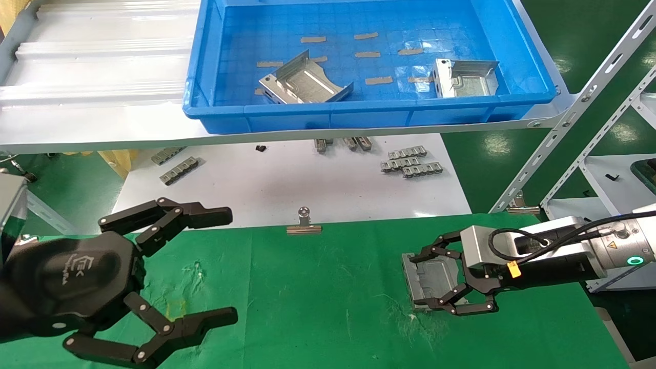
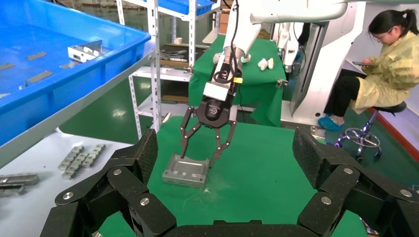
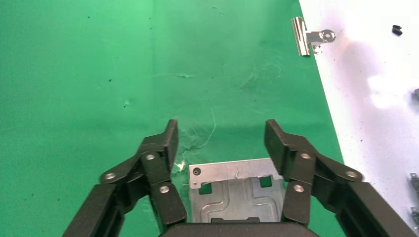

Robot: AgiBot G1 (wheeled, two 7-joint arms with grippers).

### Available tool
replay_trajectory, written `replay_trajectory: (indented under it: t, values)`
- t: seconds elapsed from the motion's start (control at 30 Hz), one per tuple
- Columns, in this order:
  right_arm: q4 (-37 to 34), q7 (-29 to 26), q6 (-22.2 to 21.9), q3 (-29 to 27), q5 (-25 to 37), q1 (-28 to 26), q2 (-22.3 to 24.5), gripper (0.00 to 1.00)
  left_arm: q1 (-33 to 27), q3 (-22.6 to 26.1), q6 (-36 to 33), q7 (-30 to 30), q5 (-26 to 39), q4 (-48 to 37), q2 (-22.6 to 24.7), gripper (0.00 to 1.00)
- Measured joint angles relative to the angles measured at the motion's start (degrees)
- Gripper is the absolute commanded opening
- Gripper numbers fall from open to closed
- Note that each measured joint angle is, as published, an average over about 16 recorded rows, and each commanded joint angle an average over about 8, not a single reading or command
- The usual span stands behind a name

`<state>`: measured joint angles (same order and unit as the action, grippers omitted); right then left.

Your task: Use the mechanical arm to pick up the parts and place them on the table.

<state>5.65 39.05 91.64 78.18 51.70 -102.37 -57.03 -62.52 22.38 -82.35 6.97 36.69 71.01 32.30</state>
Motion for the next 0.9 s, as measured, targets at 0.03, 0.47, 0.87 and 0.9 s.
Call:
replay_trajectory:
  t: [0.03,0.47,0.87,0.9]
  values:
    - [0.15,-0.34,0.04,-0.13,-0.26,0.06,0.11,1.00,0.00,0.00,0.00,0.00,0.00,0.00,0.00,1.00]
    - [2.82,-2.30,-0.17,-2.59,-0.79,1.72,1.02,1.00,0.00,0.00,0.00,0.00,0.00,-0.01,0.00,1.00]
    - [14.33,-10.64,-1.20,-13.11,-2.34,8.64,4.71,1.00,0.00,0.00,0.00,0.00,0.00,-0.01,0.00,1.00]
    - [15.47,-11.48,-1.30,-14.16,-2.50,9.33,5.08,1.00,0.00,0.00,0.00,0.00,0.00,-0.01,0.00,1.00]
